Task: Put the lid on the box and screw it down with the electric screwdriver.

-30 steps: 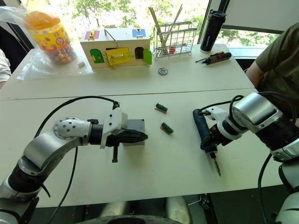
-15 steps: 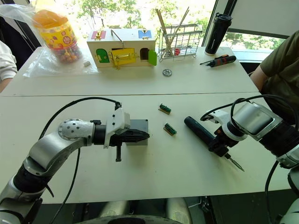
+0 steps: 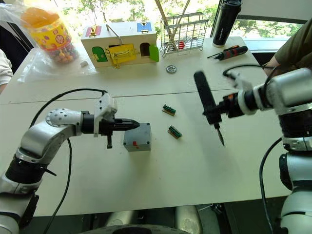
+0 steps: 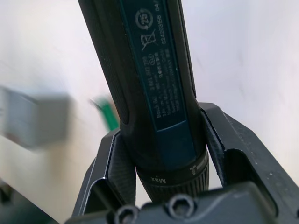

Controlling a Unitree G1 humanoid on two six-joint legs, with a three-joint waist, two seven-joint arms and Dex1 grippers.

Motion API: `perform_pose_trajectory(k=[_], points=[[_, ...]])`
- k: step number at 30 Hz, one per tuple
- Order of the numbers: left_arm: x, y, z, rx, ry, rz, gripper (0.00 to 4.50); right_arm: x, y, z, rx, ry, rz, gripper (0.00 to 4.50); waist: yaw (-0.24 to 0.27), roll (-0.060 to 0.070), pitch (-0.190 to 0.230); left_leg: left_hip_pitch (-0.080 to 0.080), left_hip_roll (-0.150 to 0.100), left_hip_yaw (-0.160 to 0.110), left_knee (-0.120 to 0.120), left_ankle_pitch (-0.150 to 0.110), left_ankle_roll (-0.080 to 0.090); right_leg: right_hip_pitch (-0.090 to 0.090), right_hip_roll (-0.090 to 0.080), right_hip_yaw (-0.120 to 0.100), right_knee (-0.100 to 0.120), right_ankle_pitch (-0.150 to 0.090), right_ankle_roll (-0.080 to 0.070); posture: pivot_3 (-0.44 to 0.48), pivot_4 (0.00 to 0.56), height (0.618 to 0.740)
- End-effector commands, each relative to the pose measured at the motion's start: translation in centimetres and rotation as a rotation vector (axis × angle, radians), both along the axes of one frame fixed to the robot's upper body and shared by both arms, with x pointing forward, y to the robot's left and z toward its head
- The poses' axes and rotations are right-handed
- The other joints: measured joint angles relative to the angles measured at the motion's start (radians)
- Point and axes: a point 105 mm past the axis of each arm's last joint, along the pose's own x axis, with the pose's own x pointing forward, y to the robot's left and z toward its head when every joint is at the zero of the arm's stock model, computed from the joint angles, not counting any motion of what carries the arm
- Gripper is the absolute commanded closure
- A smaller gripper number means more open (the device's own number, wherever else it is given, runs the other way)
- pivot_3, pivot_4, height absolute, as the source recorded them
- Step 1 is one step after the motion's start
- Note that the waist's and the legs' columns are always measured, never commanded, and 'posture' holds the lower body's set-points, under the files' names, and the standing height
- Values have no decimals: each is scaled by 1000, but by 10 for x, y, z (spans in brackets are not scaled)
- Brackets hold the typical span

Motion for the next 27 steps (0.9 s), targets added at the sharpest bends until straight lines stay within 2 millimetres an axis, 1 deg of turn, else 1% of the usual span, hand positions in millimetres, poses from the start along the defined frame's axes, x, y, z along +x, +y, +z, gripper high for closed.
perform_pose_trajectory(k=[1,2,3,5,7,8,11,13,16,19,20,21,25,27], points=[[-3,4,19,-7,-11,-45,4500,-10,21,65,230,-488,31,2727,-4,0,0,0,0,0,0,0,0,1,0,0,0,0,0,0,150,740],[-3,5,19,5,-5,-49,4500,-12,25,73,276,-616,1,2727,-6,0,0,0,0,0,1,0,0,1,0,1,1,0,0,0,150,740],[-4,7,18,20,1,-51,4500,-15,27,75,314,-688,-29,2727,-5,0,0,1,0,1,3,0,0,1,1,1,2,0,0,0,150,740],[-5,11,17,45,16,-50,4500,-18,44,72,415,-714,-55,2727,-5,0,0,1,0,0,3,1,-1,1,1,1,4,0,0,0,150,740],[-7,14,14,64,31,-47,4500,-24,64,73,576,-721,-28,2727,-7,1,0,1,0,0,4,1,-1,0,1,1,5,0,0,0,150,740],[-8,15,13,69,37,-44,4500,-26,72,73,617,-730,-28,2727,-8,1,0,1,0,0,4,1,-1,0,1,2,6,0,0,0,150,740],[-10,15,4,89,45,-31,4500,-30,91,66,658,-730,-35,2727,-10,2,1,1,0,0,3,1,-1,0,1,2,7,0,0,0,150,740],[-7,13,0,80,46,-10,4500,-34,101,62,665,-749,-31,2727,-10,2,1,2,-1,0,2,1,-1,-1,1,1,7,0,0,0,150,740],[-7,11,-8,102,45,0,4500,-37,113,52,620,-768,0,2727,-11,2,1,2,-1,0,3,1,-1,-1,2,1,8,0,0,0,150,740],[-5,7,-18,108,51,18,4500,-39,125,34,561,-764,30,2727,-14,2,1,3,-1,1,3,1,-1,-1,2,2,14,0,0,0,150,740],[-5,6,-18,104,54,17,3969,-40,127,31,553,-765,38,2727,-16,2,1,4,-1,1,3,1,-1,-2,2,2,14,0,0,0,150,740],[-5,5,-18,101,54,15,3770,-41,129,30,551,-768,43,2727,-17,2,1,4,-1,1,3,1,-1,-2,2,2,14,0,0,0,150,740],[-6,2,-16,99,41,8,1891,-44,137,23,540,-766,63,2727,-27,2,1,4,-1,0,3,1,-2,-2,2,2,15,0,0,0,150,740],[-7,1,-18,108,46,-5,1891,-41,139,18,526,-759,52,2727,-32,2,1,4,-1,0,3,1,-2,-2,2,2,15,0,0,0,150,740]])
